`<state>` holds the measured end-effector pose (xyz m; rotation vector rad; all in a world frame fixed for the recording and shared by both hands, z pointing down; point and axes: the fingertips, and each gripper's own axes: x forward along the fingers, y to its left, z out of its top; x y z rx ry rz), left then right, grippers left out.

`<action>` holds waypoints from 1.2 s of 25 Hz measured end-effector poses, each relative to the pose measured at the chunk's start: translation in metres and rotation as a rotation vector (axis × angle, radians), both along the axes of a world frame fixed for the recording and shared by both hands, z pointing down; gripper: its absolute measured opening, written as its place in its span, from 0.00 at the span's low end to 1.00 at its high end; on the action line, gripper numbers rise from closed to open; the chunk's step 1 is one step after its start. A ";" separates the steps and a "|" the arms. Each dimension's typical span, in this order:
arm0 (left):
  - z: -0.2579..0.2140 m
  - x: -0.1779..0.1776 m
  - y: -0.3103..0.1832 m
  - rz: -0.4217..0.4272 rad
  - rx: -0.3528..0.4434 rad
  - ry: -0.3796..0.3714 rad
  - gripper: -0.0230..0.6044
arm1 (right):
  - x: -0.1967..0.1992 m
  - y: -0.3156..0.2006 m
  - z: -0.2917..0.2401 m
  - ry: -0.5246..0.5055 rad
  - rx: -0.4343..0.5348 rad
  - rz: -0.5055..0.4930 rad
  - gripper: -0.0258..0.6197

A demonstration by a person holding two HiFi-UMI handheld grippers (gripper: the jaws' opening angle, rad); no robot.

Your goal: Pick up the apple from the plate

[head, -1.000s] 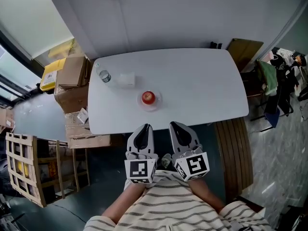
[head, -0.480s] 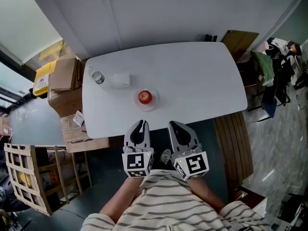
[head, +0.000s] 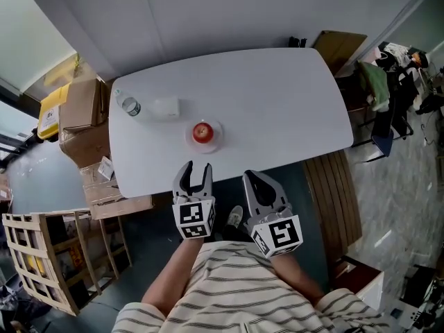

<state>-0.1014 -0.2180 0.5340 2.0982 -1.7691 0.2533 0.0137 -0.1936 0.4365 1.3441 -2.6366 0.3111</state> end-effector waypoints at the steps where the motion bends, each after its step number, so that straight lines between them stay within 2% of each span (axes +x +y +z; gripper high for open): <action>1: 0.004 0.000 -0.002 0.002 -0.003 -0.008 0.32 | 0.002 -0.001 0.001 0.003 -0.003 0.006 0.06; 8: 0.028 0.001 -0.017 0.034 0.020 -0.091 0.48 | 0.007 -0.005 0.007 0.006 -0.014 0.032 0.06; 14: 0.060 0.006 -0.033 0.061 -0.038 -0.136 0.55 | 0.013 -0.012 0.011 0.006 -0.023 0.041 0.06; 19: 0.089 0.000 -0.050 0.071 -0.081 -0.211 0.57 | 0.013 -0.023 0.013 0.007 -0.024 0.039 0.06; 24: 0.108 -0.009 -0.068 0.046 -0.114 -0.187 0.58 | 0.011 -0.029 0.017 0.015 -0.033 0.039 0.06; 30: 0.126 -0.009 -0.085 0.062 -0.122 -0.168 0.58 | 0.006 -0.037 0.021 0.026 -0.043 0.037 0.06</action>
